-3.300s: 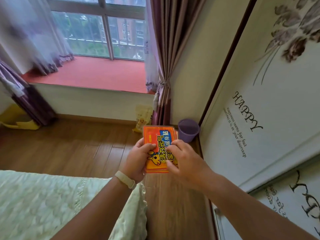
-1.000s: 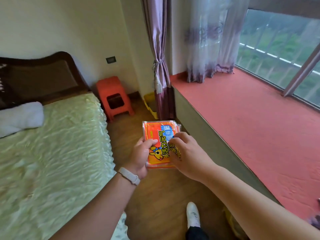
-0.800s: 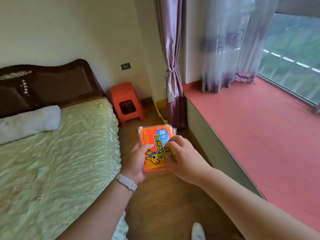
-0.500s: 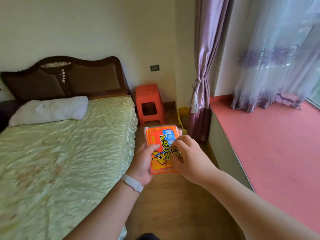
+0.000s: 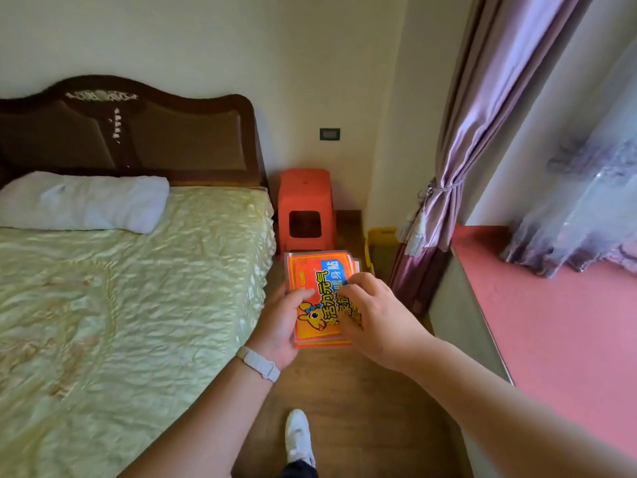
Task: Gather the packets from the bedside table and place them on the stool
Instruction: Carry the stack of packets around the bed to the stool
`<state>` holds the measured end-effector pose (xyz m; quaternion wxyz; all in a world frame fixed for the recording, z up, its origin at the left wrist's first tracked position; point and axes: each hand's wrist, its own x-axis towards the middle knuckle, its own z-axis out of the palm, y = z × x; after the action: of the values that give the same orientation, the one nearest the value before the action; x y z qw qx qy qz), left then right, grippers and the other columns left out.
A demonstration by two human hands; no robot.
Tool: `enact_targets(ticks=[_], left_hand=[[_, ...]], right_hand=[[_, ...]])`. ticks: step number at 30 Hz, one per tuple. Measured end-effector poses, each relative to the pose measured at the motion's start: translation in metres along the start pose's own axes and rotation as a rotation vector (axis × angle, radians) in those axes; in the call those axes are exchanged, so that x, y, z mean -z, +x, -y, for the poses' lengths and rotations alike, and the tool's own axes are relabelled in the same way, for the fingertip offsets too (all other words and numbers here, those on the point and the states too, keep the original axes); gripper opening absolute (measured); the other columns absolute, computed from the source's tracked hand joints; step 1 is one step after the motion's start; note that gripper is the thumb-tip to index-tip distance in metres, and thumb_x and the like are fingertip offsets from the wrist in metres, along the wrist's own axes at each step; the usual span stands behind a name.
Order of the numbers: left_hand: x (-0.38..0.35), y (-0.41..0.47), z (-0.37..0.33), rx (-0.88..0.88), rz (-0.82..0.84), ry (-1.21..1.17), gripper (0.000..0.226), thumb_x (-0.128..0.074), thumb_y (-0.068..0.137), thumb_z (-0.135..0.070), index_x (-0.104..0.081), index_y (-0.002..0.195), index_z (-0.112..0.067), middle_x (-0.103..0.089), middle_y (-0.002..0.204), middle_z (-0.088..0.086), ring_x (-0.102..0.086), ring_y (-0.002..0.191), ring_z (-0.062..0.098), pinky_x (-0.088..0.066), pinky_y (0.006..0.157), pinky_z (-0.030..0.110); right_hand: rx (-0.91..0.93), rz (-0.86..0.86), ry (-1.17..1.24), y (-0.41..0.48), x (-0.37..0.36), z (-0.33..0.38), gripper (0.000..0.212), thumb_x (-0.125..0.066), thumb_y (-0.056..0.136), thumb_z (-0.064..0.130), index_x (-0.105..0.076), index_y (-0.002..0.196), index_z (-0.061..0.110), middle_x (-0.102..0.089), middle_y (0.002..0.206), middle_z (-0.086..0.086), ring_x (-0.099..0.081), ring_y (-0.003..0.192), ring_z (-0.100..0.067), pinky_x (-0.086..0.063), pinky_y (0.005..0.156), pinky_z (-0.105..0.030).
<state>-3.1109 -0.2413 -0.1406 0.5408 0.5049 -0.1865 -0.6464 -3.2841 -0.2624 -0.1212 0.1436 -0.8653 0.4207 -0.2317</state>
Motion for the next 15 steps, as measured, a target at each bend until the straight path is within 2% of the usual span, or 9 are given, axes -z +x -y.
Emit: enact_targets(ticks=[4,7,11,15], left_hand=[[0.01,0.07,-0.047,0.008,0.0,-0.009,0.024,-0.055,0.093,-0.01,-0.067,0.113,-0.015,-0.074,0.106,0.023,-0.071,0.094,0.039,-0.056,0.084,0.056],[0.013,0.117,-0.085,0.009,0.032,-0.028,0.021,-0.054,0.093,-0.007,-0.069,0.104,-0.016,-0.074,0.099,0.022,-0.071,0.085,0.036,-0.058,0.076,0.051],[0.016,0.169,-0.118,0.014,0.031,-0.022,0.025,-0.057,0.09,-0.009,-0.066,0.114,-0.012,-0.07,0.111,0.028,-0.071,0.089,0.039,-0.059,0.074,0.052],[0.02,0.216,-0.136,0.033,0.027,-0.021,0.028,-0.059,0.09,-0.01,-0.066,0.117,-0.013,-0.071,0.11,0.026,-0.07,0.095,0.042,-0.057,0.079,0.057]], right_hand=[[-0.031,0.02,-0.041,0.081,-0.014,-0.013,0.032,-0.06,0.087,0.023,-0.058,0.116,0.01,-0.054,0.118,-0.011,-0.053,0.104,-0.033,-0.05,0.089,-0.043],[-0.043,-0.003,-0.063,0.139,-0.021,-0.019,0.033,-0.06,0.083,0.022,-0.059,0.113,0.009,-0.056,0.114,-0.013,-0.055,0.099,-0.035,-0.05,0.087,-0.044],[-0.076,-0.021,-0.061,0.193,-0.029,-0.032,0.034,-0.064,0.079,0.016,-0.06,0.112,0.007,-0.057,0.112,-0.014,-0.056,0.096,-0.036,-0.051,0.084,-0.044],[-0.058,-0.005,-0.055,0.238,-0.037,-0.054,0.034,-0.061,0.081,0.02,-0.06,0.112,0.008,-0.057,0.112,-0.013,-0.056,0.097,-0.035,-0.052,0.083,-0.044]])
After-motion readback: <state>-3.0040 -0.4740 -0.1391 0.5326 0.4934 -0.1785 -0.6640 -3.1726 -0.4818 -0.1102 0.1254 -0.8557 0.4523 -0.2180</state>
